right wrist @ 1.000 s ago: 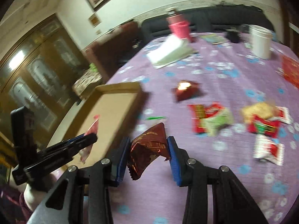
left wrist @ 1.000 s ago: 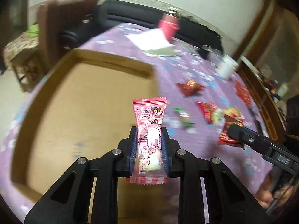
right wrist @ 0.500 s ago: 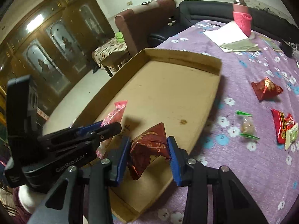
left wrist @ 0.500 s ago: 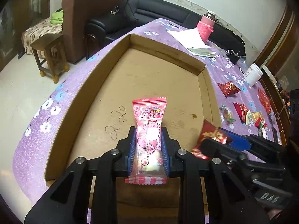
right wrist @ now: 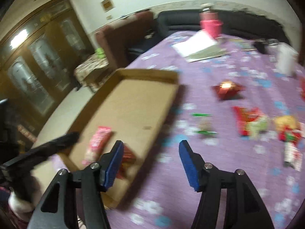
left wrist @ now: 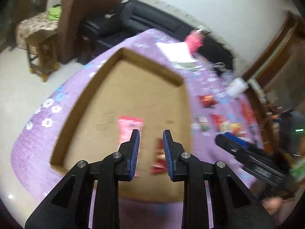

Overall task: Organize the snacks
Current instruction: 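Carry both snacks over the cardboard box and open both tools, then move both open tools back to the snacks on the cloth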

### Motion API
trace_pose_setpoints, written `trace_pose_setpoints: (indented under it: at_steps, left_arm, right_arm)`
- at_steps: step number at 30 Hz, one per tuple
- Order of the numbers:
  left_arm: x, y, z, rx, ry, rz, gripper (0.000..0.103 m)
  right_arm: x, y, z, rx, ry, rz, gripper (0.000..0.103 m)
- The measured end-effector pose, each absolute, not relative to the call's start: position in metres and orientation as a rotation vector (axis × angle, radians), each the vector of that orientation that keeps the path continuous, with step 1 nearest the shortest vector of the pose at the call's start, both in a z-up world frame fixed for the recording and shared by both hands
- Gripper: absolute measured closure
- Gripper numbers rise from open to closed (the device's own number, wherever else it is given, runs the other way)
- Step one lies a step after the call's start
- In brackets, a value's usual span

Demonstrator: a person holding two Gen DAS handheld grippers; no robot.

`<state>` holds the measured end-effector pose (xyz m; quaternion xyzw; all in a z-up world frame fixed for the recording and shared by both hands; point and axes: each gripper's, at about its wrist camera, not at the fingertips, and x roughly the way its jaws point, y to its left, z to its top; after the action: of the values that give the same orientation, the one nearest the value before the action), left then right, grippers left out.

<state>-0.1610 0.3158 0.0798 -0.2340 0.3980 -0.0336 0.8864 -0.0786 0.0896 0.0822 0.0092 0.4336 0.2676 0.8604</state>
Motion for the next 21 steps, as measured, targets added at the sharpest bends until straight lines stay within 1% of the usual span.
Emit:
trace_pose_setpoints:
  at_steps: [1,2,3,4,7,14,18,21]
  left_arm:
    - [-0.170,0.311,0.090,-0.501,0.794,-0.128,0.079]
    - [-0.177,0.306,0.097,-0.500,0.768,-0.163,0.080]
    - [-0.184,0.301,0.105,-0.490,0.745,-0.194,0.080]
    - [-0.193,0.292,0.115,-0.469,0.716,-0.227,0.080]
    - [-0.213,0.271,0.139,-0.426,0.666,-0.279,0.080]
    - [-0.229,0.231,0.197,-0.322,0.677,-0.336,0.080]
    - [-0.223,0.225,0.249,-0.312,0.650,-0.355,0.080]
    - [-0.213,0.218,0.300,-0.297,0.635,-0.370,0.080]
  right_arm:
    - [-0.081,0.076,0.088,0.017,0.887,0.525,0.028]
    - [-0.086,0.061,0.095,0.019,0.851,0.482,0.017]
    - [-0.093,0.045,0.103,0.024,0.811,0.434,0.011]
    - [-0.100,0.028,0.110,0.027,0.772,0.383,0.002]
    - [-0.122,-0.015,0.128,0.042,0.676,0.303,0.001]
    - [-0.161,-0.114,0.160,0.143,0.620,0.105,0.001]
    - [-0.170,-0.162,0.188,0.155,0.582,0.009,0.001]
    - [-0.178,-0.198,0.221,0.205,0.523,-0.022,0.001]
